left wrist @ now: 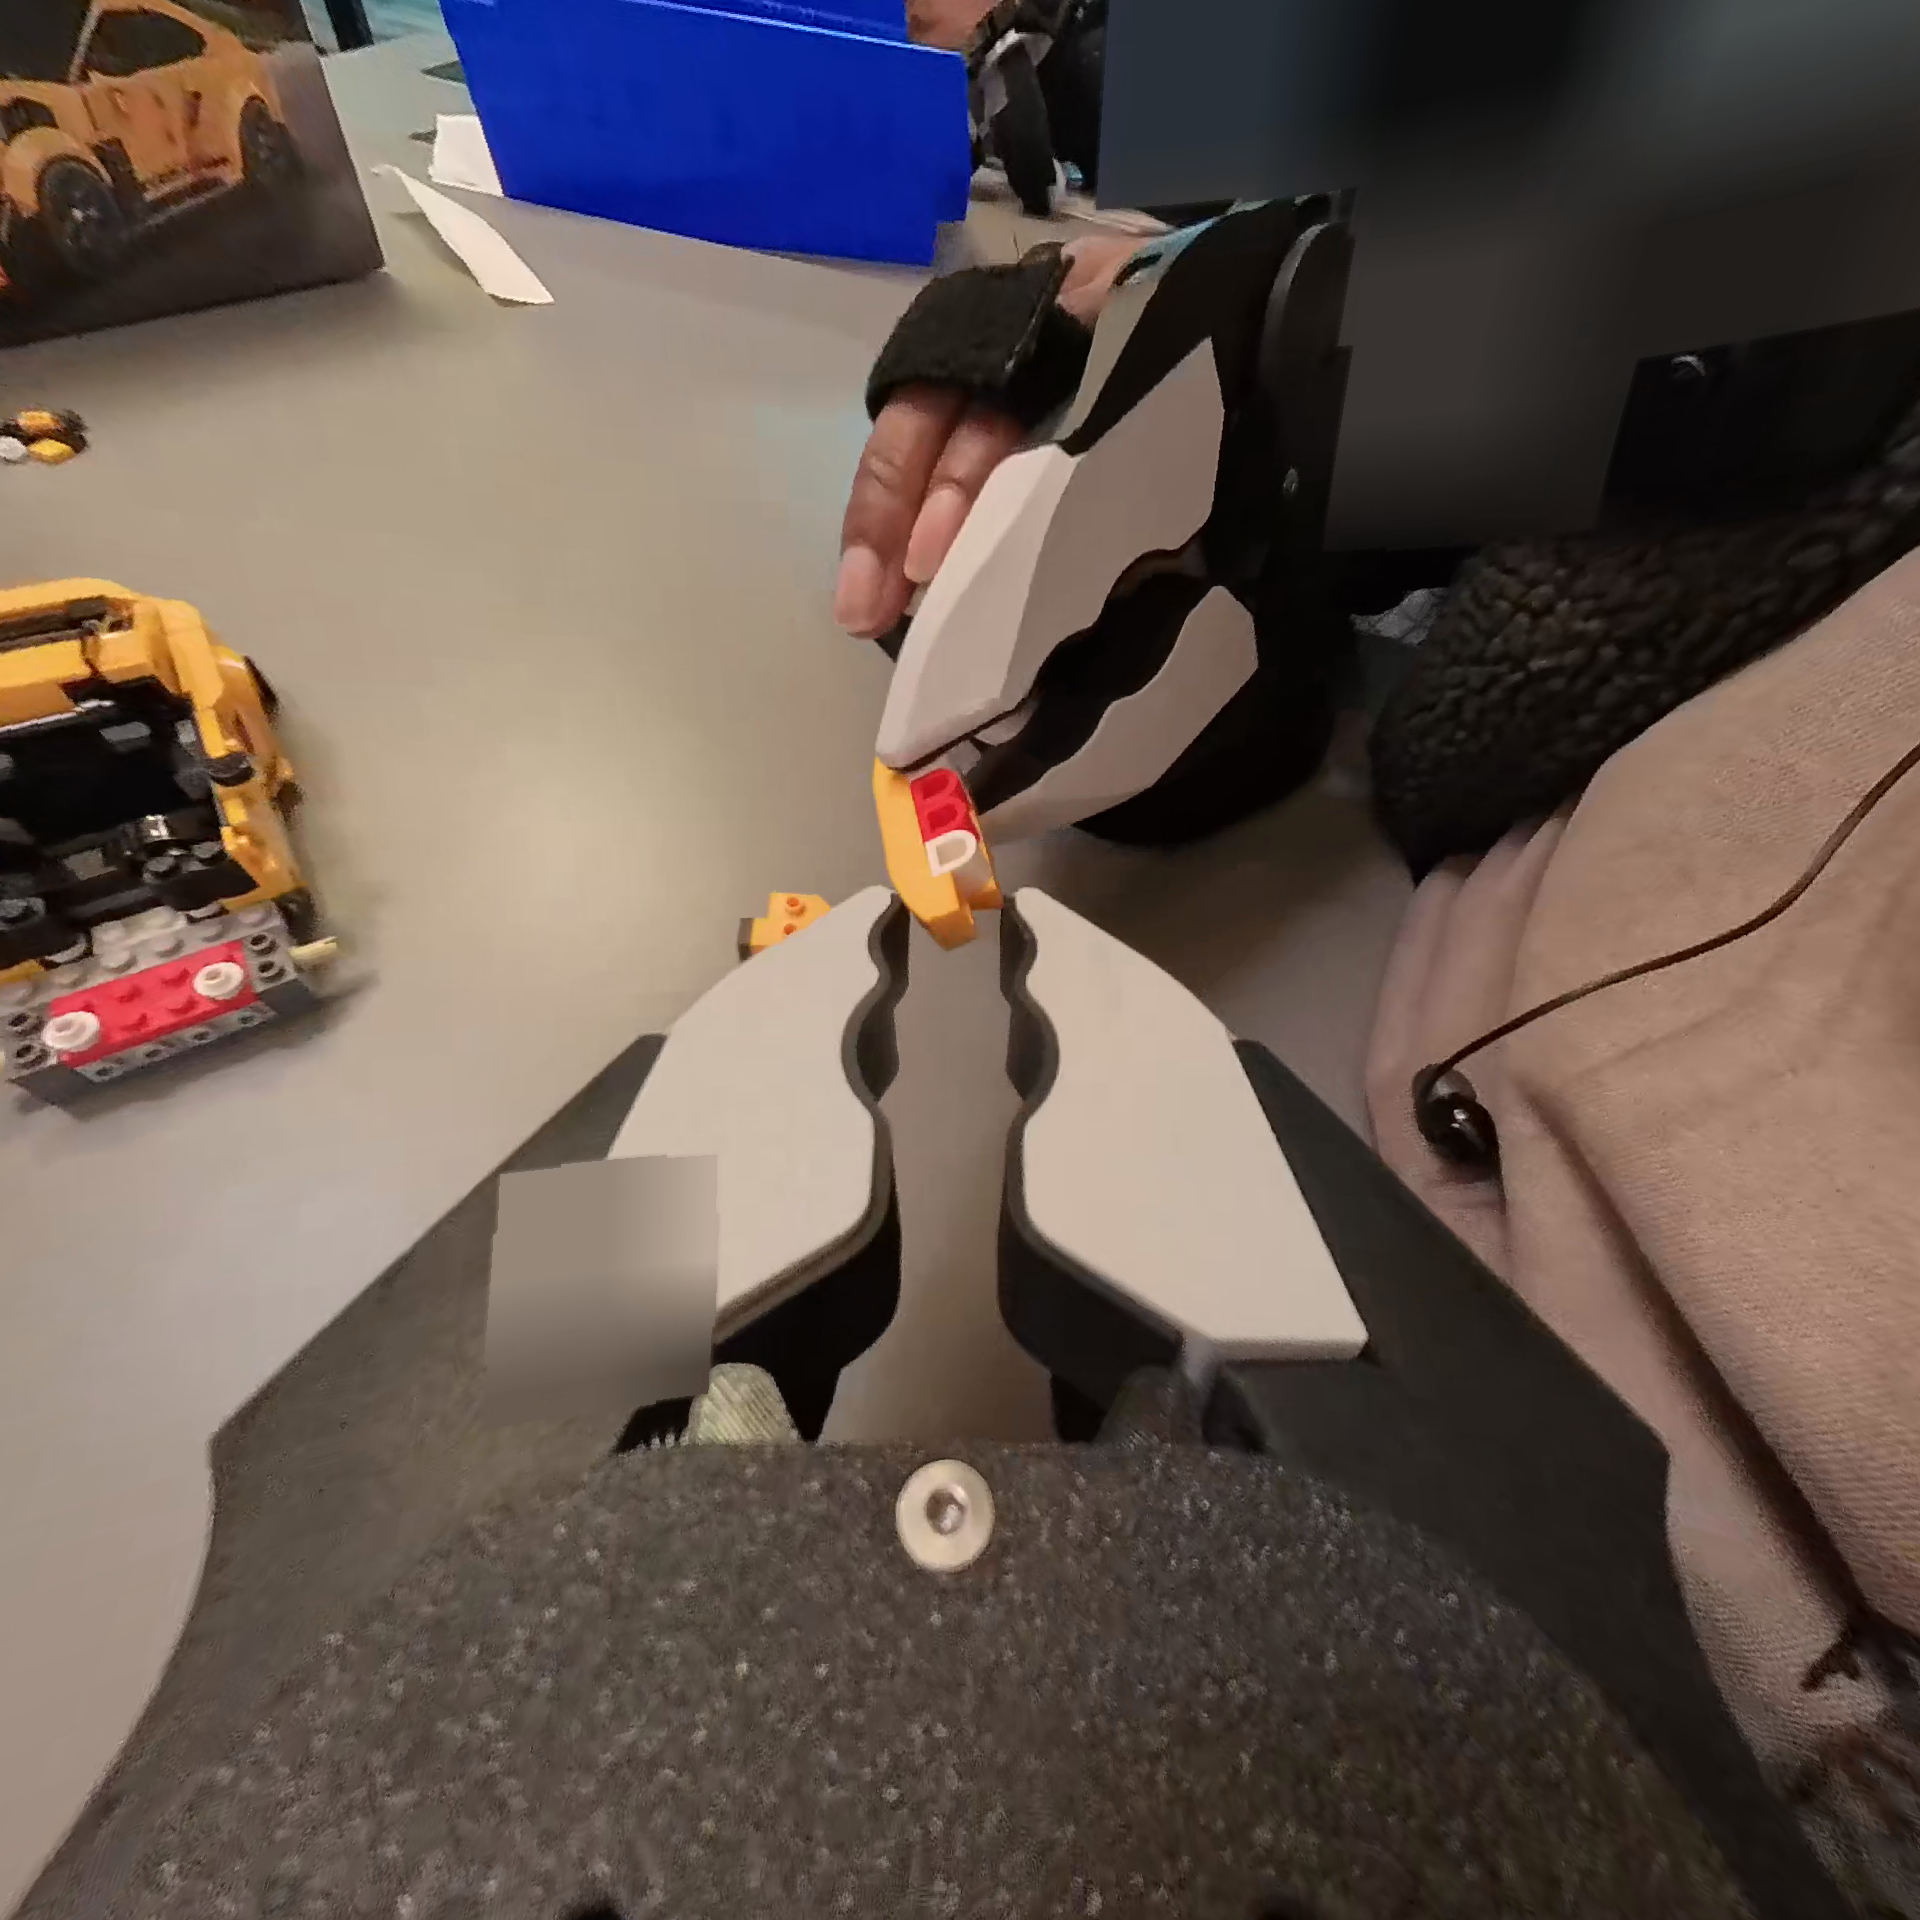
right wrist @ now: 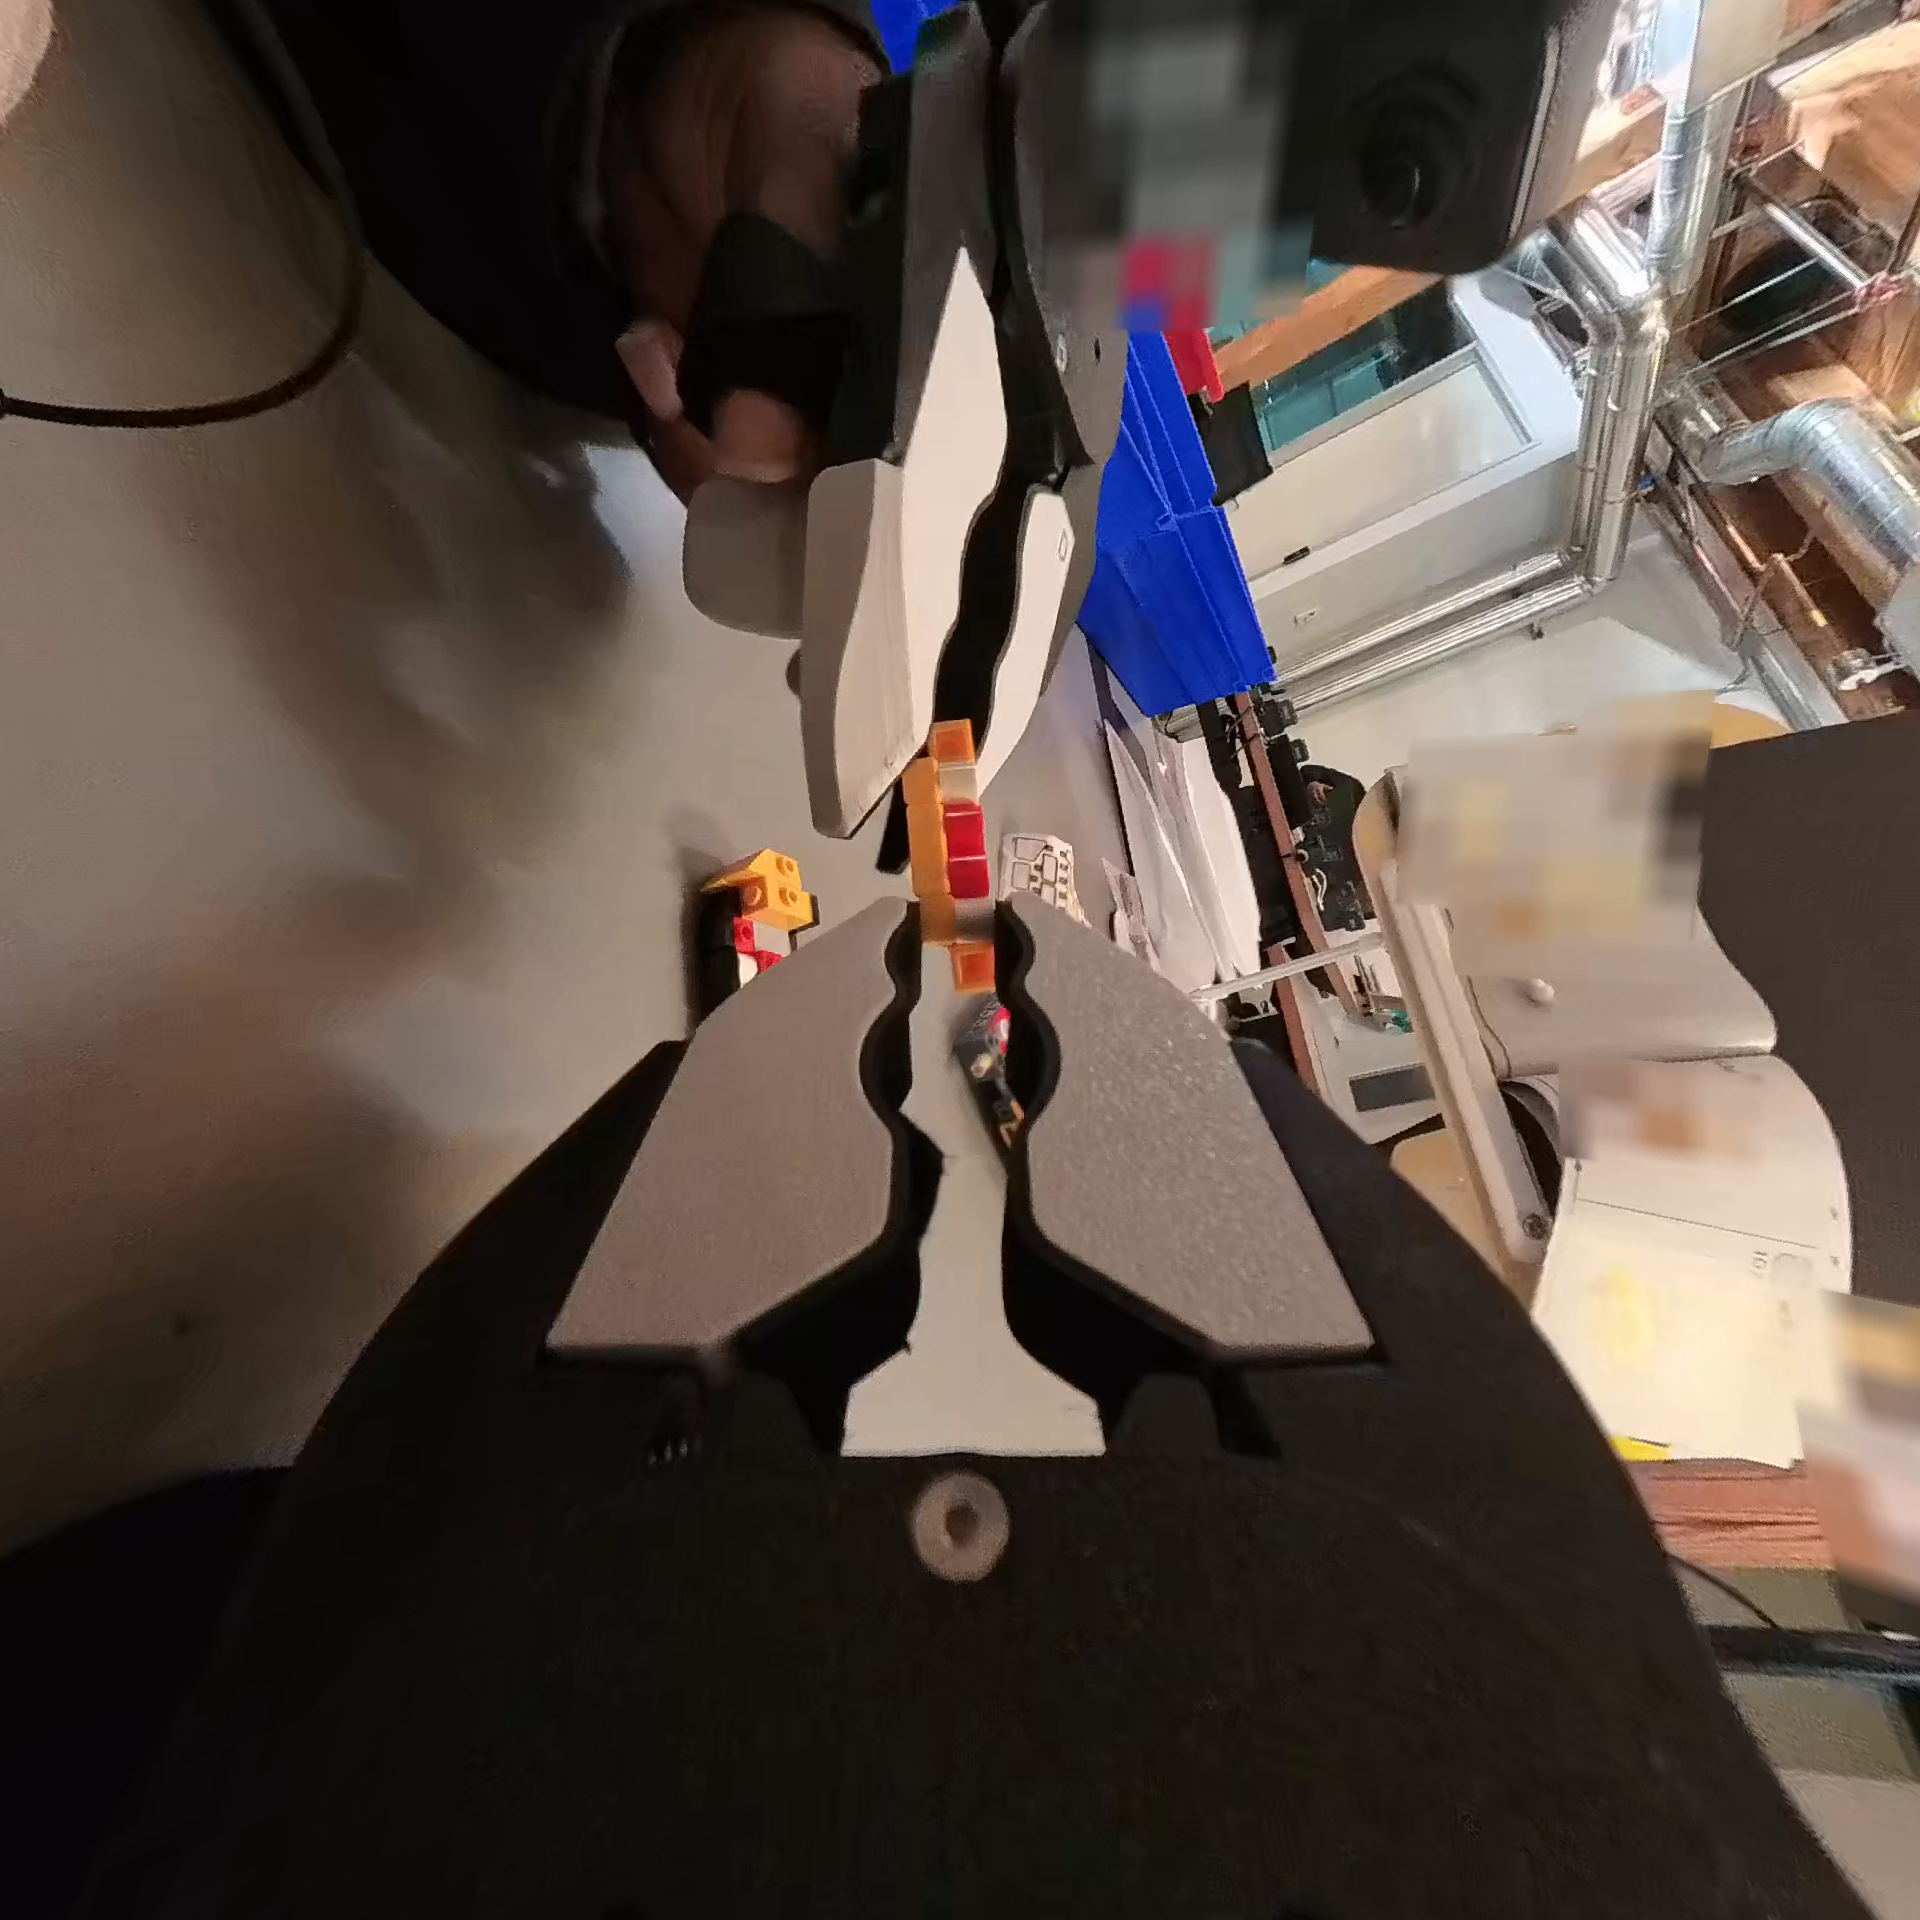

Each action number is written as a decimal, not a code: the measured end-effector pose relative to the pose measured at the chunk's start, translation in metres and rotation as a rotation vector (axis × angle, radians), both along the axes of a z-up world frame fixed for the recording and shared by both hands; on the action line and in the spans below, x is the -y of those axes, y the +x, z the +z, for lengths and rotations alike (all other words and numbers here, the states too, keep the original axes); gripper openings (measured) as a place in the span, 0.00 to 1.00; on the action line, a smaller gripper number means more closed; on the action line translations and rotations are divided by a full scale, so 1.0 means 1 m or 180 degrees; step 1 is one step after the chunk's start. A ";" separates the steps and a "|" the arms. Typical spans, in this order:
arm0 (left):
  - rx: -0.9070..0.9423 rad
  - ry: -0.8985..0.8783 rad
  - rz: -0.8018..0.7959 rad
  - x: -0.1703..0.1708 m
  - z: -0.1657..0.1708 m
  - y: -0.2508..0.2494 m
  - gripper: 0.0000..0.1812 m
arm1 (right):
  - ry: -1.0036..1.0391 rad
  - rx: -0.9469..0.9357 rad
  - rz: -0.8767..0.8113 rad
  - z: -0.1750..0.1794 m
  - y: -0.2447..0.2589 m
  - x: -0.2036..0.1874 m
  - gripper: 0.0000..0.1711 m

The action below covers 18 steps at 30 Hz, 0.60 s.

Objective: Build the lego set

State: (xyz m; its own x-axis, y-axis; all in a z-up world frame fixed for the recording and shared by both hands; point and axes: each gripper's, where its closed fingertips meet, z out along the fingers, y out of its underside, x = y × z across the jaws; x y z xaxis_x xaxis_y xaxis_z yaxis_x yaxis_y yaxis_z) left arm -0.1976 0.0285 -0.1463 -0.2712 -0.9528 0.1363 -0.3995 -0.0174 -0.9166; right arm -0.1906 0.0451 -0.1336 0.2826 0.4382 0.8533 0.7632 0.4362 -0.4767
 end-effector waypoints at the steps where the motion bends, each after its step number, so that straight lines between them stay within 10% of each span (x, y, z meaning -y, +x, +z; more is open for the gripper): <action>1: -0.0012 0.0043 0.0011 -0.001 -0.002 0.000 0.09 | -0.0036 -0.0033 -0.0021 -0.001 0.001 -0.001 0.08; 18: -0.0101 -0.0607 0.0065 -0.005 -0.004 -0.001 0.11 | -0.1008 -0.0575 0.0007 -0.014 0.005 -0.005 0.08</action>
State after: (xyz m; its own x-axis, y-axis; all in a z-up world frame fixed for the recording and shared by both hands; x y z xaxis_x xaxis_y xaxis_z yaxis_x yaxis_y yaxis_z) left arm -0.1983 0.0335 -0.1504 -0.2448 -0.9142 0.3230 -0.4259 -0.1979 -0.8829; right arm -0.1853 0.0500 -0.1472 0.4153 0.6735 0.6115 0.6535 0.2468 -0.7156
